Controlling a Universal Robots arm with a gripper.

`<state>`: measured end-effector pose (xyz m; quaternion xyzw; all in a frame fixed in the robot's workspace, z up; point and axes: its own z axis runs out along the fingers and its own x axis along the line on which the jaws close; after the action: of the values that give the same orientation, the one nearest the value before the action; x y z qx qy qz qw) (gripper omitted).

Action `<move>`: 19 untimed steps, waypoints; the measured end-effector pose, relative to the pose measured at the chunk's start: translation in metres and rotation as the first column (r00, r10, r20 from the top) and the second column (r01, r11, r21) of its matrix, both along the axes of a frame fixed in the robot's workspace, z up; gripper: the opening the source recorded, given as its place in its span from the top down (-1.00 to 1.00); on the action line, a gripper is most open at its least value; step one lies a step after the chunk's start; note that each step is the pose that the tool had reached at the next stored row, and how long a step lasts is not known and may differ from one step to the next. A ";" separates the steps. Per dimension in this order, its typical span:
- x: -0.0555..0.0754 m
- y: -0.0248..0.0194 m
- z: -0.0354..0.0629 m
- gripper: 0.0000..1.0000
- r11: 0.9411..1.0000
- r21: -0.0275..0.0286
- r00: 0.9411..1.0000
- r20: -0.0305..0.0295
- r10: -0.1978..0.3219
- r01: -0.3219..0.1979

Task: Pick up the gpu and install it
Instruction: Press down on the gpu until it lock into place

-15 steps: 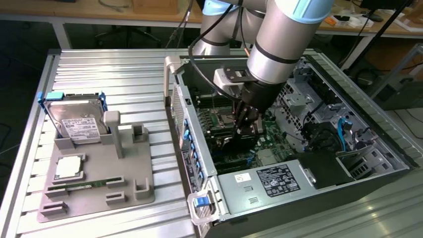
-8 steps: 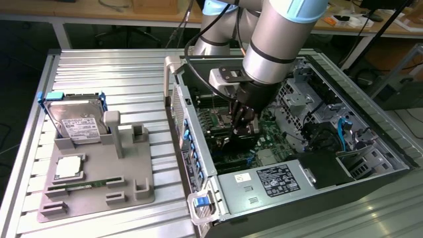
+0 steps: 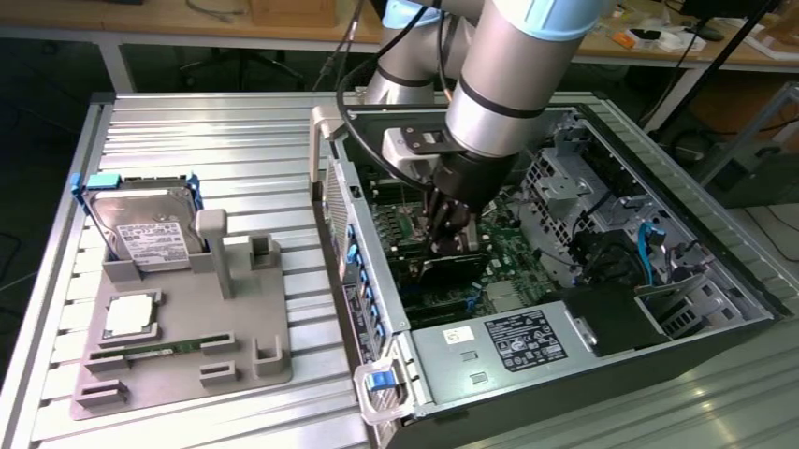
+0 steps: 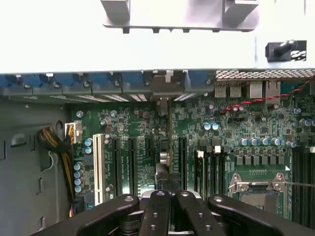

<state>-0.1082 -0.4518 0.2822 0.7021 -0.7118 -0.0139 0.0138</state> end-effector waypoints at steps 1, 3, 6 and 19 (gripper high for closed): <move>-0.002 0.0004 0.0000 0.79 1.000 0.000 1.000 0.000 0.000 0.000; -0.006 0.0013 0.0000 0.79 1.000 0.000 1.000 0.000 0.000 0.000; -0.012 0.0023 -0.0001 0.79 1.000 0.000 1.000 0.000 0.000 0.000; -0.038 0.0041 -0.0001 0.79 1.000 0.000 1.000 0.000 0.000 0.000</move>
<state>-0.1458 -0.4478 0.2821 0.7022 -0.7118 -0.0139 0.0137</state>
